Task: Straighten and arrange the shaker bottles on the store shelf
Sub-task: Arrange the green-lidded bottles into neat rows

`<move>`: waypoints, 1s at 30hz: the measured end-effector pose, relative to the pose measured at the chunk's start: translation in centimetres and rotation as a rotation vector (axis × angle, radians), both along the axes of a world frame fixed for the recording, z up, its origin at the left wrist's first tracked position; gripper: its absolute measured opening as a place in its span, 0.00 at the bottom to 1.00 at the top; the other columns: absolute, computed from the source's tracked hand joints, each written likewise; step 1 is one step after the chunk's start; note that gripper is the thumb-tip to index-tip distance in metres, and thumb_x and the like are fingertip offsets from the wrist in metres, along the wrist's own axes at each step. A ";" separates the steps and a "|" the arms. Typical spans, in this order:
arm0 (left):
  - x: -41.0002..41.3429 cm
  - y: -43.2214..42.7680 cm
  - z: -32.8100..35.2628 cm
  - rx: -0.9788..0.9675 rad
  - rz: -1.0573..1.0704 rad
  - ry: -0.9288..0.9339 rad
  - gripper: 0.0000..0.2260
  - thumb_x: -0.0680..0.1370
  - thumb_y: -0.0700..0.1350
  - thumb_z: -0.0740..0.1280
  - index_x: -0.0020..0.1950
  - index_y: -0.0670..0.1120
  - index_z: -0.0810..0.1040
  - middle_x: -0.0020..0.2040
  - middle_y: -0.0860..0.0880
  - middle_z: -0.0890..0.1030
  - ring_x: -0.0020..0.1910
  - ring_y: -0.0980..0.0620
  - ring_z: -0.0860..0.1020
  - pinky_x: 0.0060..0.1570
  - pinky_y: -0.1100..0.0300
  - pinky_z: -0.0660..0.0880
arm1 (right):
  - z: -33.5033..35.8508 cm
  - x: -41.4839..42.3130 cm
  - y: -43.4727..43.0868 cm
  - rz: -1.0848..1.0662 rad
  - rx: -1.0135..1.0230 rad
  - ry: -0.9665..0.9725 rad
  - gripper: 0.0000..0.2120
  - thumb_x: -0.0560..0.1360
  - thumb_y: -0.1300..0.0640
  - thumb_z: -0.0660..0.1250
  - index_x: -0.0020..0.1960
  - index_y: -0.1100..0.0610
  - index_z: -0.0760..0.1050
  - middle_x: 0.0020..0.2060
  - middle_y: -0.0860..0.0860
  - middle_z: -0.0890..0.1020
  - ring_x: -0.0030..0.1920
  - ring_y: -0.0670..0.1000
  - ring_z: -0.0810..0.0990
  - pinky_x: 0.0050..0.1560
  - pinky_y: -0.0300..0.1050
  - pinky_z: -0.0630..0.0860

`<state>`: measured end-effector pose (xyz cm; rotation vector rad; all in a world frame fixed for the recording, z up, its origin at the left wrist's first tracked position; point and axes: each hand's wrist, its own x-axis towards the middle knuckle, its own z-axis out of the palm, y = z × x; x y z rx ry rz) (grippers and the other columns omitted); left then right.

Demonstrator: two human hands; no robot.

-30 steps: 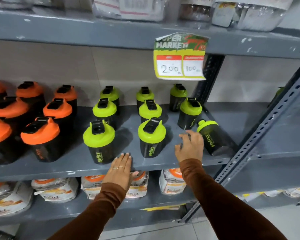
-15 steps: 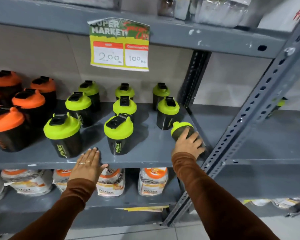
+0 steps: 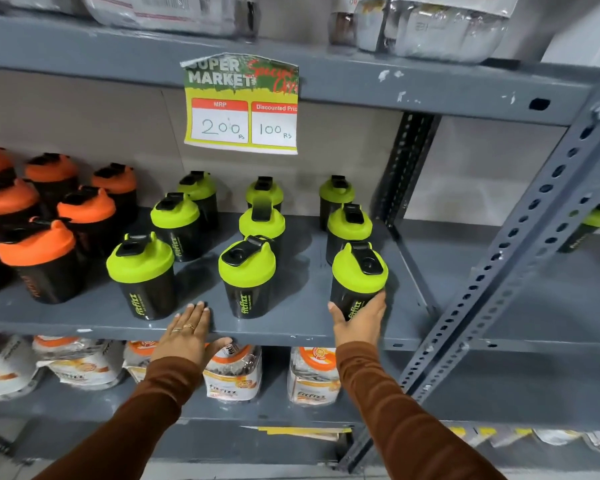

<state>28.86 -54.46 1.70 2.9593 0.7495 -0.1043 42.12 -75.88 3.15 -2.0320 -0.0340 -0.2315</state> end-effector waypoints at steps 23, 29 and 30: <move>4.7 -3.9 1.8 -0.791 0.353 -0.639 0.36 0.62 0.51 0.77 0.66 0.44 0.67 0.63 0.41 0.75 0.61 0.39 0.74 0.62 0.47 0.70 | 1.2 0.6 -2.2 0.045 -0.055 0.169 0.40 0.58 0.55 0.81 0.62 0.65 0.64 0.61 0.62 0.75 0.61 0.62 0.73 0.64 0.55 0.72; 4.8 -4.3 1.9 -0.814 0.347 -0.625 0.36 0.61 0.52 0.78 0.64 0.44 0.68 0.62 0.42 0.77 0.60 0.41 0.75 0.62 0.48 0.71 | 1.5 0.5 -2.9 0.060 -0.080 0.173 0.34 0.58 0.55 0.81 0.57 0.64 0.67 0.58 0.63 0.77 0.58 0.62 0.75 0.61 0.53 0.73; 4.9 -4.3 2.0 -0.819 0.350 -0.625 0.36 0.61 0.51 0.78 0.65 0.44 0.68 0.62 0.42 0.76 0.60 0.41 0.75 0.62 0.49 0.71 | 1.6 0.5 -2.9 0.060 -0.081 0.177 0.34 0.58 0.55 0.81 0.57 0.64 0.67 0.57 0.63 0.77 0.58 0.62 0.76 0.61 0.53 0.73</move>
